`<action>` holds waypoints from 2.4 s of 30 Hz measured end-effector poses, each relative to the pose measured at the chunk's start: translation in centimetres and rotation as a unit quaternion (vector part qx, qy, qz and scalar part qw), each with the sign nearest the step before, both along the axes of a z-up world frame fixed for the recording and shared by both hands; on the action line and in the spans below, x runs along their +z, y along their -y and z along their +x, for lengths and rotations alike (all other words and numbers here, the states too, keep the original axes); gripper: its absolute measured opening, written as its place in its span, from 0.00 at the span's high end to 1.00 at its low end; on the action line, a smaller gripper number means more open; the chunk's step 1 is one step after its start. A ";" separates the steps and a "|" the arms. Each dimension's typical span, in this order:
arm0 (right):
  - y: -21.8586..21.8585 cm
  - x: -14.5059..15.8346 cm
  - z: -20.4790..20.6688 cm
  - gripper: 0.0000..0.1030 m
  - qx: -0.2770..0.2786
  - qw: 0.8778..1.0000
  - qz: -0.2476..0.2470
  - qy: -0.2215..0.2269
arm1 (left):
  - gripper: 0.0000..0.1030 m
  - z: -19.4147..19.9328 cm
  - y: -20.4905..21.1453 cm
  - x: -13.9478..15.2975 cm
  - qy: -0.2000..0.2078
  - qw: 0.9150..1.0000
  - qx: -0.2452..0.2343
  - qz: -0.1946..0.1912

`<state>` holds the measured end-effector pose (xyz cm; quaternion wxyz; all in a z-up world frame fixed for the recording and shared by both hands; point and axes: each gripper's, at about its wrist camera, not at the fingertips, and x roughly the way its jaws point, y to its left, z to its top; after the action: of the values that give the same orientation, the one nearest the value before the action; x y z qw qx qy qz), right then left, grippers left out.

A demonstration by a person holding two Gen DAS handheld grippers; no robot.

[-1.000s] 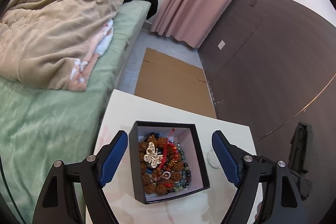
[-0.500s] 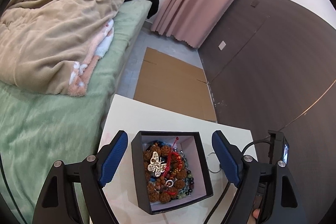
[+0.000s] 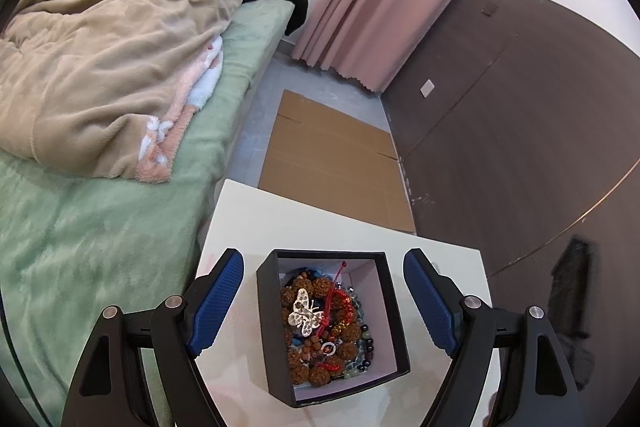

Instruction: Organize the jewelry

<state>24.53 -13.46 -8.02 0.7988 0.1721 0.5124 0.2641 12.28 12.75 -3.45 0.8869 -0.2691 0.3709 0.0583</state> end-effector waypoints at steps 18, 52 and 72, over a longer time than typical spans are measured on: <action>-0.4 3.3 -3.9 0.47 0.054 0.995 0.070 0.043 | 0.20 -2.1 1.1 0.2 -0.012 0.999 0.007 0.042; 4.7 8.5 -13.4 0.00 0.010 0.976 -0.055 0.209 | 0.00 -7.8 7.3 2.9 0.039 0.990 -0.028 0.135; 4.6 8.7 -13.6 0.00 0.030 0.982 -0.046 0.183 | 0.01 -9.1 8.3 3.4 0.043 0.985 -0.027 0.167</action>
<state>10.94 -18.11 0.69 0.8780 0.0688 0.3738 0.2910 3.17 4.41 -0.09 0.9356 -0.1095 0.3251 0.0834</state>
